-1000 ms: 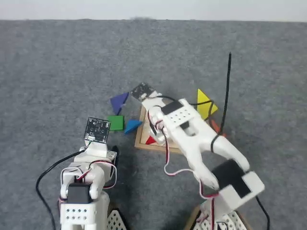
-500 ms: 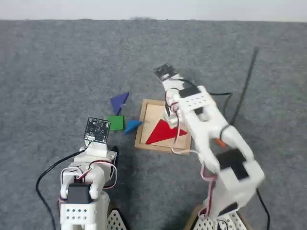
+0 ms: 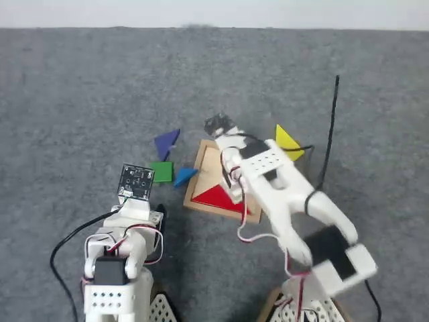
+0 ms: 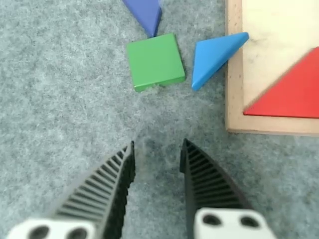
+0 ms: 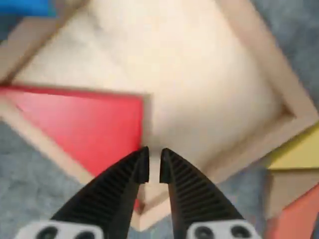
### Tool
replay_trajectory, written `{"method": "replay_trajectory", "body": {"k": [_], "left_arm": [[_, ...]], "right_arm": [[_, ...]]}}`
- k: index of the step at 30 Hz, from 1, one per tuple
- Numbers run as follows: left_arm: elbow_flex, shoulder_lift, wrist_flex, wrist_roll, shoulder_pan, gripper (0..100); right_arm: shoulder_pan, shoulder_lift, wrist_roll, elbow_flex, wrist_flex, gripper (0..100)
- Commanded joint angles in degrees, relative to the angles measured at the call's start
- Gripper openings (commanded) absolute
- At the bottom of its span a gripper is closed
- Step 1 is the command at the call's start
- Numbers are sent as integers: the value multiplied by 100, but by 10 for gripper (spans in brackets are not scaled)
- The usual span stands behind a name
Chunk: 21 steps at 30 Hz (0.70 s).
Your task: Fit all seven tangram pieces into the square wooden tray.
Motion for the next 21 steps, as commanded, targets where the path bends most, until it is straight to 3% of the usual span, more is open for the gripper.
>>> {"method": "replay_trajectory", "body": {"k": [1, 10, 21], "left_arm": [[-92, -97, 26, -18, -9, 148], [-92, -97, 26, -18, -9, 148], [-92, -97, 26, -18, -9, 148]], "right_arm": [[426, -963, -105, -9, 251, 73], [2026, -1051, 97, -1143, 1007, 256], [2000, 2044, -448, -3745, 1209, 260]]}}
